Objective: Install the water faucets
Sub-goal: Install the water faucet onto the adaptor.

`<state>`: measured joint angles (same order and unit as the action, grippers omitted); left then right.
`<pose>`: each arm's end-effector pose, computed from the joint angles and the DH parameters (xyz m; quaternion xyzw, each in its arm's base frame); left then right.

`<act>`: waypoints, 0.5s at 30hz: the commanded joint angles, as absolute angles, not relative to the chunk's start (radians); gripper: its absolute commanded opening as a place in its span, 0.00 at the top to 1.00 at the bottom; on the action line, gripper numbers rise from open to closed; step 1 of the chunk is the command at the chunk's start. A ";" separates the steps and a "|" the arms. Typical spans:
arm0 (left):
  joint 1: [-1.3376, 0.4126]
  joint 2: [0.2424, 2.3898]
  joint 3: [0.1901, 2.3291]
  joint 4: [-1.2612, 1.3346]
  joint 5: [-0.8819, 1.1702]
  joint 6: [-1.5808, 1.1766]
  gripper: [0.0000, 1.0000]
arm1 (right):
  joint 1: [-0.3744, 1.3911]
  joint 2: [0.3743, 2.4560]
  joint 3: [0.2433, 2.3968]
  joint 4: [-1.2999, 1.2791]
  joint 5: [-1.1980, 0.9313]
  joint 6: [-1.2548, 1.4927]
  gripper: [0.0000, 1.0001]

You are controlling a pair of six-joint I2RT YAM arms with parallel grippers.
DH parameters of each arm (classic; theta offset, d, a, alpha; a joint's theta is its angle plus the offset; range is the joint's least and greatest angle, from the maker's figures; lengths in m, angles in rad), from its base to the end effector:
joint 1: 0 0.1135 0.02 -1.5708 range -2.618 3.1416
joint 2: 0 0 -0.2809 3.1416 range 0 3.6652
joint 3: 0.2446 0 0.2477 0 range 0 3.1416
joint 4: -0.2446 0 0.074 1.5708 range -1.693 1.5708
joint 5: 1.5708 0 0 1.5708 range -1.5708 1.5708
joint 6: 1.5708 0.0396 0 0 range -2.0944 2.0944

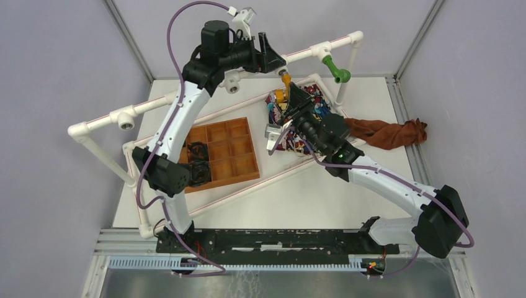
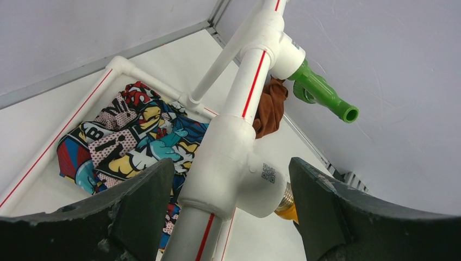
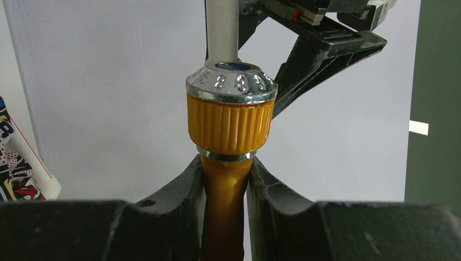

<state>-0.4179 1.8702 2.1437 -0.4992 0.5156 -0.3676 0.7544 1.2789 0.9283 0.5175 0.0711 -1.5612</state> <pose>0.3794 -0.1898 0.4803 0.1778 0.7522 -0.4148 0.4802 0.2186 0.2016 0.3752 -0.5801 0.2839 -0.3207 0.6928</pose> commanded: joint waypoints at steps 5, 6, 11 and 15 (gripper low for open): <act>-0.388 1.936 2.129 -0.605 0.533 -0.363 0.16 | 0.720 1.266 0.992 0.550 0.003 -1.553 1.00; -0.388 1.937 2.130 -0.604 0.537 -0.363 0.16 | 0.718 1.266 0.992 0.546 0.004 -1.556 1.00; -0.387 1.948 2.130 -0.604 0.551 -0.366 0.16 | 0.705 1.281 1.011 0.528 -0.030 -1.563 1.00; -0.388 1.949 2.124 -0.610 0.559 -0.362 0.13 | 0.702 1.295 1.016 0.523 -0.045 -1.561 1.00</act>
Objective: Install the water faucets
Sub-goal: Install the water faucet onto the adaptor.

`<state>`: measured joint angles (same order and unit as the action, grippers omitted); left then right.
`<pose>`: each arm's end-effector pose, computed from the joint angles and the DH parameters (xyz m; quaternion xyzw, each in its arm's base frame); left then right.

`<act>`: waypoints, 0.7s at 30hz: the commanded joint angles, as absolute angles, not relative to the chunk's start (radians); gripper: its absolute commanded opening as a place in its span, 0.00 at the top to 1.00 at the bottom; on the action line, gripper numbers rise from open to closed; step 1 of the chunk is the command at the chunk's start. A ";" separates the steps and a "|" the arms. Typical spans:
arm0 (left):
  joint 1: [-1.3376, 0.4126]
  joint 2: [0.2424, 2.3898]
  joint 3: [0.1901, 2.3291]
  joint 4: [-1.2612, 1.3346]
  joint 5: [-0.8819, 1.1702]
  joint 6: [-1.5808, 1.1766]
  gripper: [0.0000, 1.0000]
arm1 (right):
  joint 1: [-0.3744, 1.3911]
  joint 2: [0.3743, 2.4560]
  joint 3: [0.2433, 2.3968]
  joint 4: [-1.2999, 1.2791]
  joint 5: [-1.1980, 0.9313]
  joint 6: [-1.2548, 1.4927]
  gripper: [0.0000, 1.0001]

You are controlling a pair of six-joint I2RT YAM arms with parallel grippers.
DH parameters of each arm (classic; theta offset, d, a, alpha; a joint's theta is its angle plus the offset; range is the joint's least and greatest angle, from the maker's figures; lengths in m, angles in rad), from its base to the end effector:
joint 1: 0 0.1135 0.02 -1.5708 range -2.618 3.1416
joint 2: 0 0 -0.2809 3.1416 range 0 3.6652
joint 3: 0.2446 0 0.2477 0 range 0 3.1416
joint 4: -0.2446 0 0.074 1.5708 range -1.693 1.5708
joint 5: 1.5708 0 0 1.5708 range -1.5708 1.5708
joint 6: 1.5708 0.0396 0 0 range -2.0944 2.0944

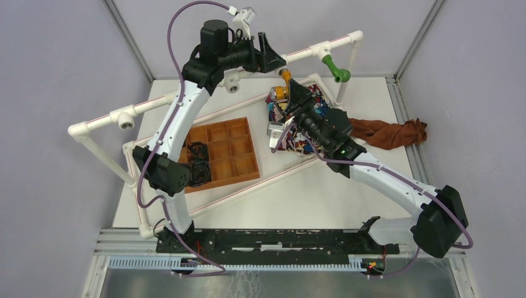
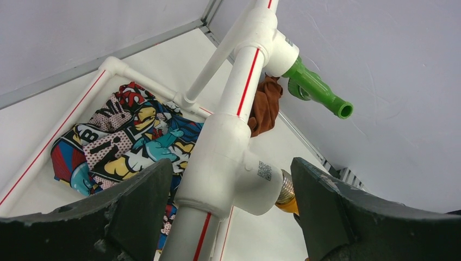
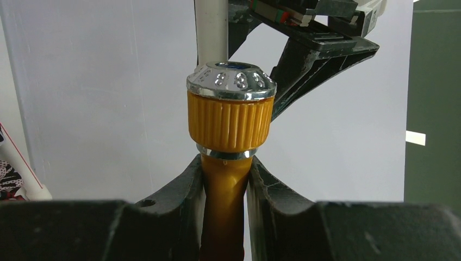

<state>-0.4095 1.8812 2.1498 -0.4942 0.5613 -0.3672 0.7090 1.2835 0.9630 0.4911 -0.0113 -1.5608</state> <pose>0.3827 -0.1891 0.4785 0.1884 0.7478 -0.4272 0.4720 0.2269 0.1952 0.3834 -0.5859 0.2681 -0.3126 0.6980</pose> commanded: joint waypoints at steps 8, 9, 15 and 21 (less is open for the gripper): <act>-0.388 1.953 2.123 -0.606 0.566 -0.366 0.12 | 0.699 1.327 1.013 0.543 -0.052 -1.556 1.00; -0.387 1.950 2.120 -0.607 0.565 -0.364 0.12 | 0.698 1.327 1.012 0.542 -0.055 -1.555 1.00; -0.387 1.949 2.117 -0.619 0.573 -0.351 0.12 | 0.699 1.333 1.005 0.544 -0.054 -1.550 1.00; -0.387 1.945 2.115 -0.636 0.584 -0.327 0.12 | 0.684 1.335 1.061 0.494 -0.089 -1.472 1.00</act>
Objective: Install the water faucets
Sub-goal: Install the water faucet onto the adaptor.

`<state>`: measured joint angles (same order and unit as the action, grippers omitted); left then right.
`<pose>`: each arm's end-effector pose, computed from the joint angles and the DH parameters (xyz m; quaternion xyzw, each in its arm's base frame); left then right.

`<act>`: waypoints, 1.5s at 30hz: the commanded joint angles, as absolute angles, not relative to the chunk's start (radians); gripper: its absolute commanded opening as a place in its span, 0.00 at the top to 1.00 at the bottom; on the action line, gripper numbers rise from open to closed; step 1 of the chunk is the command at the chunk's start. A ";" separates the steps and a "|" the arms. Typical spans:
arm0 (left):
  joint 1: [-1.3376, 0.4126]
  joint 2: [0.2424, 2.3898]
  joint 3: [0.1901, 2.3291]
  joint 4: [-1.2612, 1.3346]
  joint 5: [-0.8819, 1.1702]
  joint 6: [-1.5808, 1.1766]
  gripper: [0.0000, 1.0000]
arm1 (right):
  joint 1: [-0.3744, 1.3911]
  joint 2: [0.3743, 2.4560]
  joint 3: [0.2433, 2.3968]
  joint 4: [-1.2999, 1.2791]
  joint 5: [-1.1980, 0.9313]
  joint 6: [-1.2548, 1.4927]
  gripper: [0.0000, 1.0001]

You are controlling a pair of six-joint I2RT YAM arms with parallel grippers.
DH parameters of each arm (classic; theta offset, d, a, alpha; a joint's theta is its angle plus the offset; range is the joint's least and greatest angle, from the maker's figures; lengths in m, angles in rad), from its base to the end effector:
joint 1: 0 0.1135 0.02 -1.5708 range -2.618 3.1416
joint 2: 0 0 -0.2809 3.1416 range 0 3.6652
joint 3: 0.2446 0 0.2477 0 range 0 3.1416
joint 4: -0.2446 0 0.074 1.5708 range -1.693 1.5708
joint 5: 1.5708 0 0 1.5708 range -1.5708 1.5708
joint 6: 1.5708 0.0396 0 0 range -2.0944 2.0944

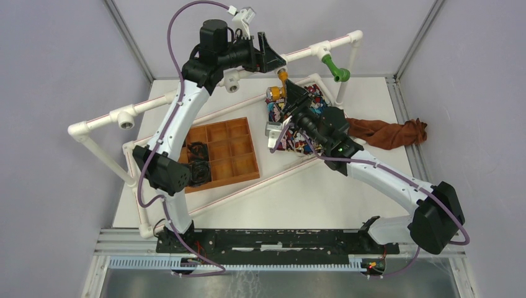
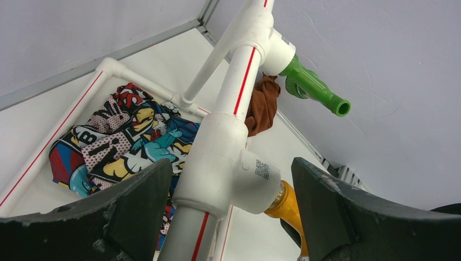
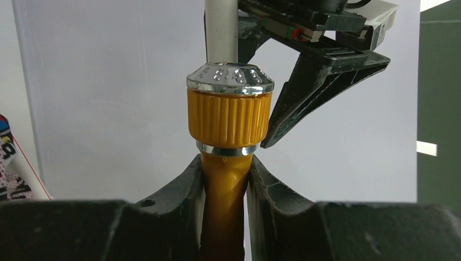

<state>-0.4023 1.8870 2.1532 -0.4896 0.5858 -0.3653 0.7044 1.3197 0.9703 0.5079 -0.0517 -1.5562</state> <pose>0.3850 -0.1876 0.4779 0.1939 0.7448 -0.4329 0.4694 0.2339 0.2014 0.3776 -0.5951 0.2588 -0.2990 0.6996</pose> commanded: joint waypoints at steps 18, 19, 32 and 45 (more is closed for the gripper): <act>-0.386 1.946 2.140 -0.682 0.580 -0.292 0.12 | 0.612 1.339 1.088 0.467 -0.162 -1.456 1.00; -0.386 1.948 2.142 -0.682 0.579 -0.292 0.12 | 0.608 1.339 1.086 0.465 -0.161 -1.457 1.00; -0.384 1.962 2.164 -0.695 0.581 -0.291 0.12 | 0.573 1.335 1.075 0.463 -0.159 -1.455 1.00; -0.383 1.971 2.166 -0.698 0.583 -0.285 0.12 | 0.578 1.298 1.031 0.466 -0.180 -1.488 1.00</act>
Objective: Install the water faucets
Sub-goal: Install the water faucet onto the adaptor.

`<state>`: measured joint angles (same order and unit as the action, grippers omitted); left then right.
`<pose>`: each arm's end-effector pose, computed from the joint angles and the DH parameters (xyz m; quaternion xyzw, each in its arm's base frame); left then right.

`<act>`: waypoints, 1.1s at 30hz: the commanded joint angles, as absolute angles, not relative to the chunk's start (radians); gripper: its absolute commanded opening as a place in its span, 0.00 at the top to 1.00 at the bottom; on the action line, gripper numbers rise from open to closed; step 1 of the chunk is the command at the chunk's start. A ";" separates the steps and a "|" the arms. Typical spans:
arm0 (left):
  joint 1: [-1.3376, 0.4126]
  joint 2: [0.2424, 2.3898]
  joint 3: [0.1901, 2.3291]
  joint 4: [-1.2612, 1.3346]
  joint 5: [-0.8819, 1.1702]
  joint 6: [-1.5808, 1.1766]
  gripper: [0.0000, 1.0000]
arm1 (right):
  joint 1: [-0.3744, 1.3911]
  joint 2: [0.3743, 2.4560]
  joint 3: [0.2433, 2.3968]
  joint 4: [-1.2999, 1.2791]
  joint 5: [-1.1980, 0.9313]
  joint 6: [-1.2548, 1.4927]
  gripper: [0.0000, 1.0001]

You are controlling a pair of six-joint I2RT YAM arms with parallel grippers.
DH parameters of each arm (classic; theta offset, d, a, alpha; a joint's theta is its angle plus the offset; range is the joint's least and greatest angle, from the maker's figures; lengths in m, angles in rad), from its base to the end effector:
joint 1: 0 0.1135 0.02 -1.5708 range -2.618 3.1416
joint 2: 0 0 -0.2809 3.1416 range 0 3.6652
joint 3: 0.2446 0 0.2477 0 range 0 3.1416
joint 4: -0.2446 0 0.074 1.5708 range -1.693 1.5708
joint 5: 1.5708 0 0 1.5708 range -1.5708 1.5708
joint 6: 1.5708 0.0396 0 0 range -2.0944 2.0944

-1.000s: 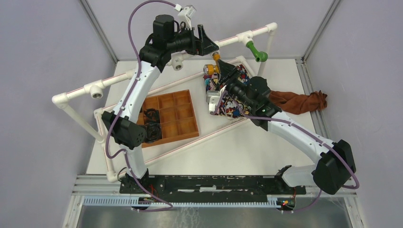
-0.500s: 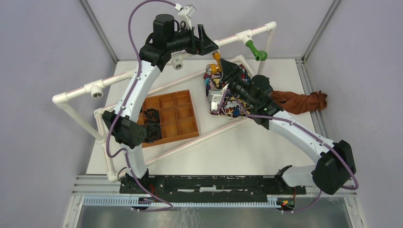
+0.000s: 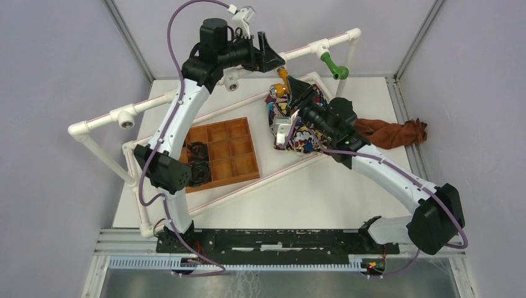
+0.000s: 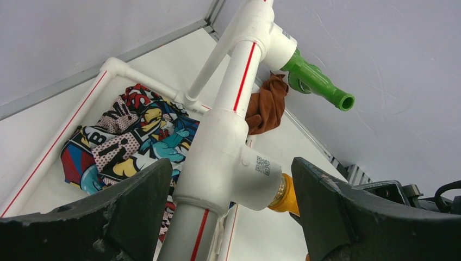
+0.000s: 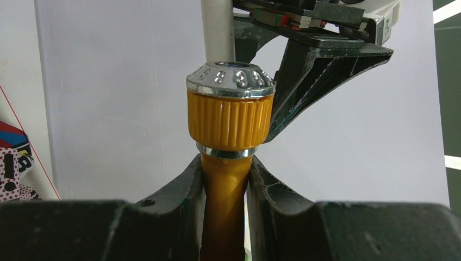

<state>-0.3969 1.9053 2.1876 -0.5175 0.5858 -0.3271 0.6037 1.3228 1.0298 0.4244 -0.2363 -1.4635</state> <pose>0.3885 -0.1866 0.4785 0.2049 0.7450 -0.4220 0.4742 0.2499 0.1836 0.3886 -0.6077 0.2588 -0.2406 0.7112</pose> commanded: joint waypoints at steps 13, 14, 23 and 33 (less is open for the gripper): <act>-0.379 1.972 2.175 -0.704 0.587 -0.284 0.12 | 0.593 1.282 1.000 0.441 -0.158 -1.528 1.00; -0.379 1.973 2.177 -0.706 0.587 -0.283 0.12 | 0.593 1.286 1.003 0.439 -0.158 -1.530 1.00; -0.378 1.972 2.177 -0.708 0.590 -0.283 0.12 | 0.594 1.293 1.015 0.461 -0.190 -1.481 1.00; -0.378 1.967 2.172 -0.710 0.591 -0.283 0.12 | 0.594 1.329 1.046 0.515 -0.218 -1.257 1.00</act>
